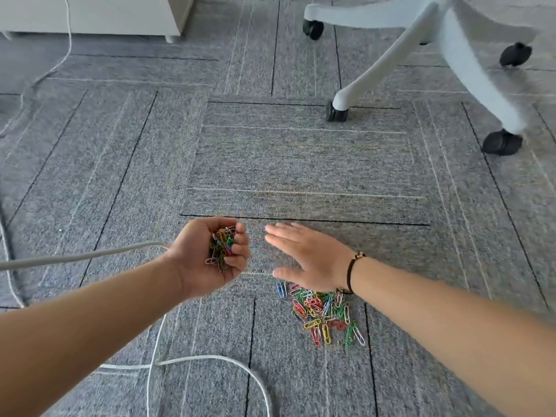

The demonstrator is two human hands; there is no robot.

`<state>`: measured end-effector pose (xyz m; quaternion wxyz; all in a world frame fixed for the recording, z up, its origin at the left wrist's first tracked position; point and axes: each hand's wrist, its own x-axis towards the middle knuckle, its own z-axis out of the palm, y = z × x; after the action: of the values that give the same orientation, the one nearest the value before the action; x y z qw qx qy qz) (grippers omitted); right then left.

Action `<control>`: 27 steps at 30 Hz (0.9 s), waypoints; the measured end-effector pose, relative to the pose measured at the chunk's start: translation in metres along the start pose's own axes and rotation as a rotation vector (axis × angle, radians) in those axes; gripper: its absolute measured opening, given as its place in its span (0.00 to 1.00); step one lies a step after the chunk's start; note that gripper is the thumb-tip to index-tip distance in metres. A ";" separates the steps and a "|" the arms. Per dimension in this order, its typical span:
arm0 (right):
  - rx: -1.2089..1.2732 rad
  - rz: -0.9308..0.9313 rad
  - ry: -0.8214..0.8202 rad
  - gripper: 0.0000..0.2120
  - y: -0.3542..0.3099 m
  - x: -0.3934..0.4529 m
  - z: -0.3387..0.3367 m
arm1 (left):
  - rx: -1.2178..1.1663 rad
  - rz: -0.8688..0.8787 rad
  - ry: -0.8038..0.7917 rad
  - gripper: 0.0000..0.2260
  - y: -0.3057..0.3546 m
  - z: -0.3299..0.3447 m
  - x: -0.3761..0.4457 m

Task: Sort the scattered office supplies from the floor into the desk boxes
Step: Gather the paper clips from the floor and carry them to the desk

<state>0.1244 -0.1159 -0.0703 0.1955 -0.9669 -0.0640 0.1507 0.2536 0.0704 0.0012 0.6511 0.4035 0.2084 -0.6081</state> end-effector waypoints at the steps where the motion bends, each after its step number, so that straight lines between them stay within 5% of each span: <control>1: 0.000 -0.031 -0.008 0.35 -0.004 -0.016 0.007 | 0.009 0.000 0.002 0.10 -0.001 0.003 0.003; 9: 0.057 -0.041 0.030 0.39 -0.026 -0.114 0.053 | 0.050 -0.010 -0.018 0.13 -0.011 0.026 0.021; 20: -0.075 -0.029 -0.037 0.40 -0.048 -0.055 0.039 | 0.093 0.013 -0.036 0.12 -0.014 0.026 0.009; 27: -0.060 -0.056 0.108 0.34 -0.031 -0.105 0.062 | 0.097 0.044 0.009 0.11 -0.011 0.019 0.009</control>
<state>0.0034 -0.0843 -0.0844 0.1739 -0.9769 -0.0850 0.0906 0.2405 0.0502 0.0026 0.6432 0.4418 0.1723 -0.6012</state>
